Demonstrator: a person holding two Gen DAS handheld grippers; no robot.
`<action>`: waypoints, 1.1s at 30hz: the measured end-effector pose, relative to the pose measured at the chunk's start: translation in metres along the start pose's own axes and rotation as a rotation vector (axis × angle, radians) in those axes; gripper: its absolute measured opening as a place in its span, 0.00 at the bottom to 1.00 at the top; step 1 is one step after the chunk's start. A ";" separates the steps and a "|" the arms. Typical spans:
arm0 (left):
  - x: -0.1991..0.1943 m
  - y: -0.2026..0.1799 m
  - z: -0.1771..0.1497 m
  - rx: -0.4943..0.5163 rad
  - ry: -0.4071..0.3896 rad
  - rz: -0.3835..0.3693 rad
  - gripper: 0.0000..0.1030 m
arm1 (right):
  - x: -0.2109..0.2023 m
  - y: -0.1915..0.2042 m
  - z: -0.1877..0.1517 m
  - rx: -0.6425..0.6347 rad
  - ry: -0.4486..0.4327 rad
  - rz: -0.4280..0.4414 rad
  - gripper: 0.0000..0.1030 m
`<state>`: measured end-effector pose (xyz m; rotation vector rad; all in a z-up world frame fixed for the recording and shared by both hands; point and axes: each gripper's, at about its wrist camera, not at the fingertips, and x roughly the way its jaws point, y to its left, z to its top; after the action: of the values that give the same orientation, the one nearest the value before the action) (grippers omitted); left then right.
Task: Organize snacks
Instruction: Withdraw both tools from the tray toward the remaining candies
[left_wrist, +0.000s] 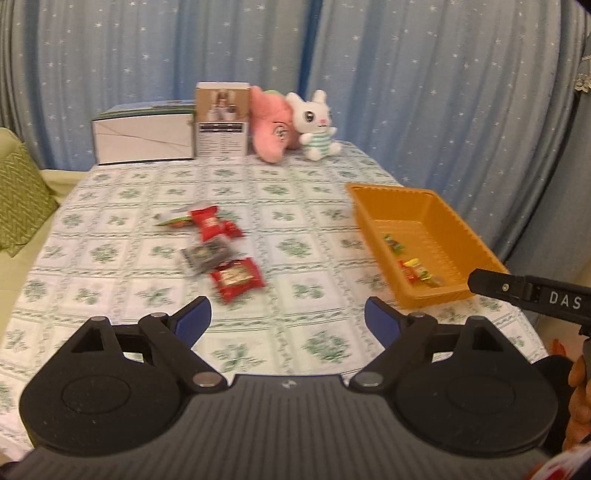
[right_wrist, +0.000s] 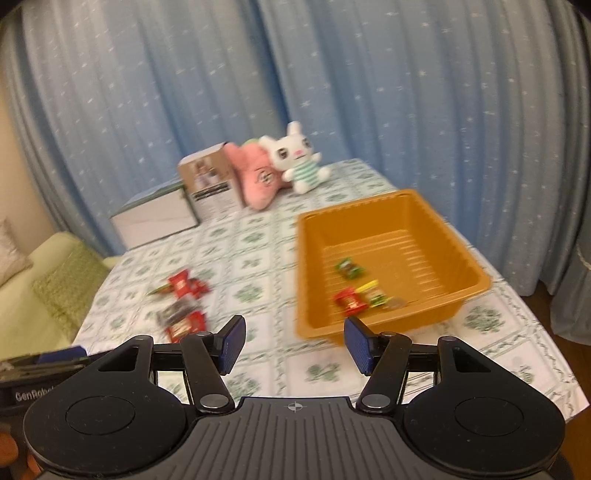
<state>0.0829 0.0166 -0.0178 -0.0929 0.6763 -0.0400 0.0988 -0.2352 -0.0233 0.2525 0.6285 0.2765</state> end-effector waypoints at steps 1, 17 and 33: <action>-0.003 0.005 0.000 -0.009 -0.004 0.008 0.87 | 0.001 0.005 -0.001 -0.007 0.003 0.003 0.58; -0.026 0.052 -0.003 -0.086 -0.014 0.072 0.87 | 0.004 0.043 -0.006 -0.056 0.033 0.046 0.58; -0.003 0.087 0.010 -0.012 0.015 0.106 0.87 | 0.049 0.074 -0.013 -0.063 0.100 0.095 0.59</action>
<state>0.0874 0.1039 -0.0162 -0.0681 0.6952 0.0652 0.1160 -0.1475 -0.0370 0.2091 0.7059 0.4018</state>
